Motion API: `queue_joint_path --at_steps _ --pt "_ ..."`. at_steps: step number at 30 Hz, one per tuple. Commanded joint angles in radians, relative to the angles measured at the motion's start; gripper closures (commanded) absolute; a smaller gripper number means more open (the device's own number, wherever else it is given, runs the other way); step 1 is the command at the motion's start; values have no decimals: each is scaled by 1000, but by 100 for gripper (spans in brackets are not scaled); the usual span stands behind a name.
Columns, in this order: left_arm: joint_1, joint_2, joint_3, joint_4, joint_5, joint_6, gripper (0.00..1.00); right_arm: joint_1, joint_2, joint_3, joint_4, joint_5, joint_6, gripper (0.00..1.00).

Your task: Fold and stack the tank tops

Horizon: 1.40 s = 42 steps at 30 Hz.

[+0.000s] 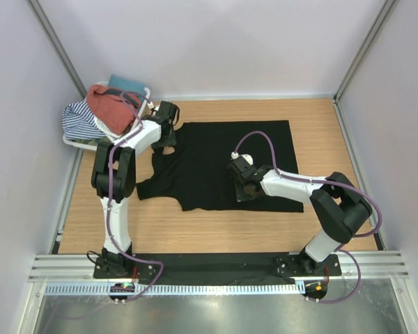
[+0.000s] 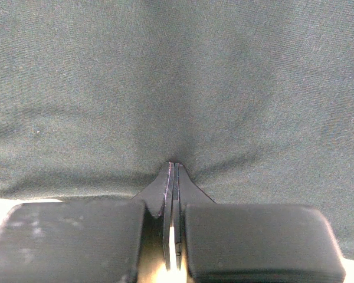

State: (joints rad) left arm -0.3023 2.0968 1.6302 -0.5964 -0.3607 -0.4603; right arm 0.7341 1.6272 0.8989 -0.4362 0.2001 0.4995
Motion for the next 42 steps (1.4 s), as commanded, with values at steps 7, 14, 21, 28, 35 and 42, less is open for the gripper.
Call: queue_joint_path --at_steps 7,14,21,28,35,42 --pt "51 -18 -47 17 65 -41 57 11 33 -37 2 -13 11 99" --pt "88 55 11 -23 46 -20 75 13 33 -35 2 -16 13 99" --pt "114 100 86 -78 29 0 86 14 25 -38 -2 -19 13 99" --pt "121 141 190 -134 -66 48 100 14 23 -48 1 -24 16 99" --pt "121 95 247 -180 -271 87 100 16 31 -58 8 -28 17 99" --pt "121 120 302 -215 -366 121 86 24 33 -58 8 -30 25 99"
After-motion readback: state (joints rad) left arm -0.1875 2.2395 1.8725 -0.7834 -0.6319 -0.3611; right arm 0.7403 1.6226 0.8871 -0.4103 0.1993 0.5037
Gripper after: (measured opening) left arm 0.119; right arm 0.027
